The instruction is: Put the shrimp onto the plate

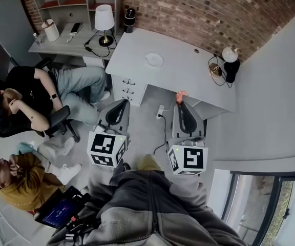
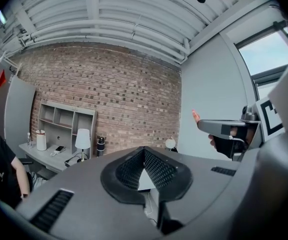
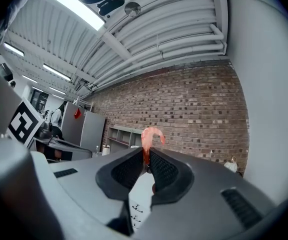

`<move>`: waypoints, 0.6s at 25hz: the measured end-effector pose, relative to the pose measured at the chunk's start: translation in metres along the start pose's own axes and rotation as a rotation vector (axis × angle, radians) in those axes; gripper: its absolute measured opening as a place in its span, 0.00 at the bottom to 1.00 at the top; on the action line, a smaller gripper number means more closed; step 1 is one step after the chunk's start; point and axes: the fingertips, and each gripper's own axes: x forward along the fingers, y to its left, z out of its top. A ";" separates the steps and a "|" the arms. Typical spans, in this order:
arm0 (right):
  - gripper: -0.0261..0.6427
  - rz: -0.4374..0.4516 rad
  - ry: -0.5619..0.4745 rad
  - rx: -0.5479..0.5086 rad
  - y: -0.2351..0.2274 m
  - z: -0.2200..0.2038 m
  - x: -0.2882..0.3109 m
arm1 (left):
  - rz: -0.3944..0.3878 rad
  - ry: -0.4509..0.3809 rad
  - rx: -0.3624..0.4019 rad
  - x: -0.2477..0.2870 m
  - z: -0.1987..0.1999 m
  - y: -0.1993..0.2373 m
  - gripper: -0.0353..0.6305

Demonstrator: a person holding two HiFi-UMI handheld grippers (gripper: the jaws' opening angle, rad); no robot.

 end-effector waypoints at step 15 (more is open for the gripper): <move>0.09 0.030 -0.017 0.028 -0.048 -0.026 0.085 | 0.075 0.060 0.045 0.079 -0.002 0.035 0.06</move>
